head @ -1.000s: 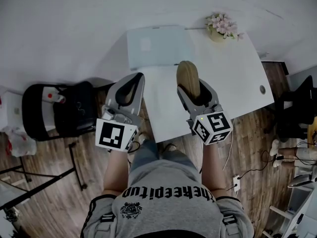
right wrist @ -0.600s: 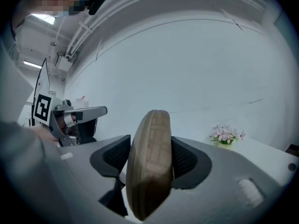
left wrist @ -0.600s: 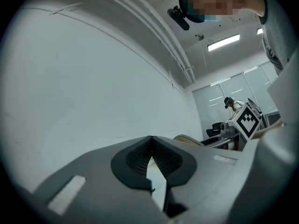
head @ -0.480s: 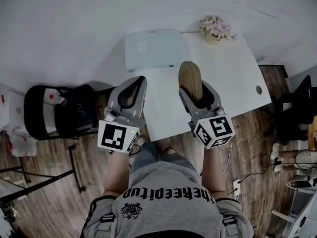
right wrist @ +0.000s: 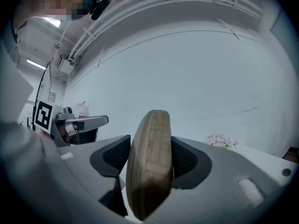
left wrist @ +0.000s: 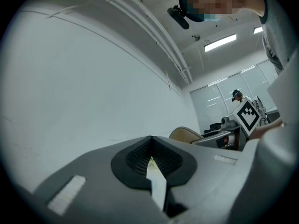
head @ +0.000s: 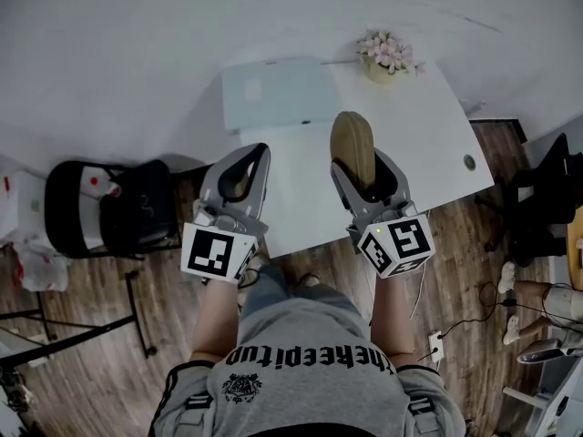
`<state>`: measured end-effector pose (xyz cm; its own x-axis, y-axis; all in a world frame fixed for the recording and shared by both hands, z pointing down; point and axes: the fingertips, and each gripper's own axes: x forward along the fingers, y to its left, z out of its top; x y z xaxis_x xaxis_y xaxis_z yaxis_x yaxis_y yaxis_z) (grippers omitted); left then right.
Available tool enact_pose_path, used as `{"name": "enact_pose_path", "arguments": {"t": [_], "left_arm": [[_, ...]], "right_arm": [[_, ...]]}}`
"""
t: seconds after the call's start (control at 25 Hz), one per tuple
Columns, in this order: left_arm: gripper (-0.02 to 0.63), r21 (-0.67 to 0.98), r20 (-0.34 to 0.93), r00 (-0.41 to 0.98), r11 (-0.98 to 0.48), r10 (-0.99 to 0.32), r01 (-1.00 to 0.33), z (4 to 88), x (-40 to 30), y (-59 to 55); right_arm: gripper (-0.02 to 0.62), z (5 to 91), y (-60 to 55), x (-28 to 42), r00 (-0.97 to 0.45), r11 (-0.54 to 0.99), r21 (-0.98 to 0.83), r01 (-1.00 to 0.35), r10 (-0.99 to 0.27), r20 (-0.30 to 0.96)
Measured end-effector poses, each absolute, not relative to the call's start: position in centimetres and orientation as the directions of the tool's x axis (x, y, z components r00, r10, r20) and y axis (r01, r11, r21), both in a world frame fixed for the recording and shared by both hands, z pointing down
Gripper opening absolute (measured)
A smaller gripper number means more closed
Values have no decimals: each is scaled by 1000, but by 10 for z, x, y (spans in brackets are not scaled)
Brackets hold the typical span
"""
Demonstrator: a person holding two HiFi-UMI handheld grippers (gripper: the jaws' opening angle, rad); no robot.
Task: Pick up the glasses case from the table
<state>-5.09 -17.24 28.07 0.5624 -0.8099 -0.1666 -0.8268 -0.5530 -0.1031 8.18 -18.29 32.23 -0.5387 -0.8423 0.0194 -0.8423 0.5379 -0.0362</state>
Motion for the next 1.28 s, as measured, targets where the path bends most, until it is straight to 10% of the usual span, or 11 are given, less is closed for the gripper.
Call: {"name": "enact_pose_path", "arguments": {"t": [1.28], "left_arm": [[18,-128,-173,564,-550,-807,-825,277,-10,-141]], "right_arm": [[259,291,-145,129,-515,516,10,-856,-853,-87]]}}
